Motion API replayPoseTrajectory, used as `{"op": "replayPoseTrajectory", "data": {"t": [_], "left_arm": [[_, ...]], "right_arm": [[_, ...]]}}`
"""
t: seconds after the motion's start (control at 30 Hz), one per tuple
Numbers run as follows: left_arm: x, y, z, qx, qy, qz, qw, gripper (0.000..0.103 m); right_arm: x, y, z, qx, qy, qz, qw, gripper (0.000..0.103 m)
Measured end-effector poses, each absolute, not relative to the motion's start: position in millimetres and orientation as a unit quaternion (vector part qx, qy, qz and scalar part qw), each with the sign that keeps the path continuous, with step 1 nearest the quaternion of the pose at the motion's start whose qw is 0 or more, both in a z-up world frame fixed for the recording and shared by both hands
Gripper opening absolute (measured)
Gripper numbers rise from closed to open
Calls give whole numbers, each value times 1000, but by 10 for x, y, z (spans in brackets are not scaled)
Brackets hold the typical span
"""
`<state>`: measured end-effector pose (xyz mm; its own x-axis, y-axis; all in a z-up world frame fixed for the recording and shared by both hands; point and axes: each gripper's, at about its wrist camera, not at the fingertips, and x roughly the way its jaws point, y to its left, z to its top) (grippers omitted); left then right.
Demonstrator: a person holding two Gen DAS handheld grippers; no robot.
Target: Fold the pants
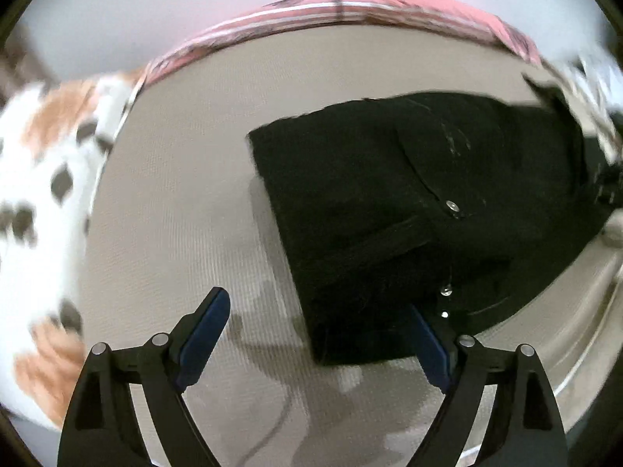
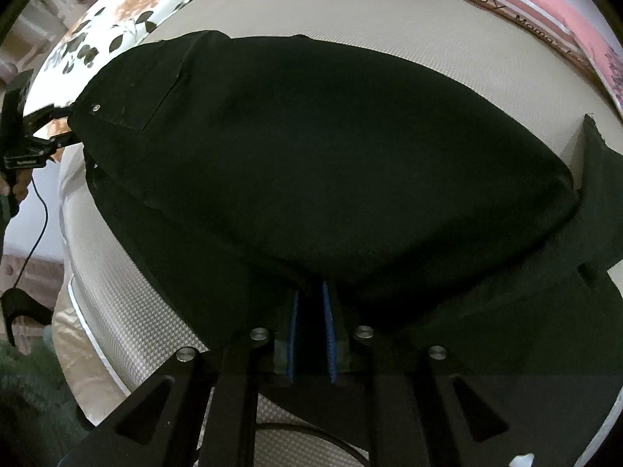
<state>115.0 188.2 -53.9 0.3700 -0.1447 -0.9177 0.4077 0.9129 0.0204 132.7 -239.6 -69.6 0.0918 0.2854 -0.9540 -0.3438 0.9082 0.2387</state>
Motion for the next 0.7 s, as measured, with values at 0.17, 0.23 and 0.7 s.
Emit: {"op": "replayPoseTrajectory", "data": {"t": [0.17, 0.23, 0.7], "left_arm": [[981, 2114, -426, 14, 539, -164, 826, 88], [871, 2197, -380, -48, 533, -174, 827, 88], [932, 2264, -668, -345, 539, -164, 750, 87]], "right_arm": [[1289, -2454, -584, -1, 635, 195, 747, 35], [1227, -2521, -433, 14, 620, 194, 760, 36], [1115, -3208, -447, 183, 614, 84, 763, 39]]}}
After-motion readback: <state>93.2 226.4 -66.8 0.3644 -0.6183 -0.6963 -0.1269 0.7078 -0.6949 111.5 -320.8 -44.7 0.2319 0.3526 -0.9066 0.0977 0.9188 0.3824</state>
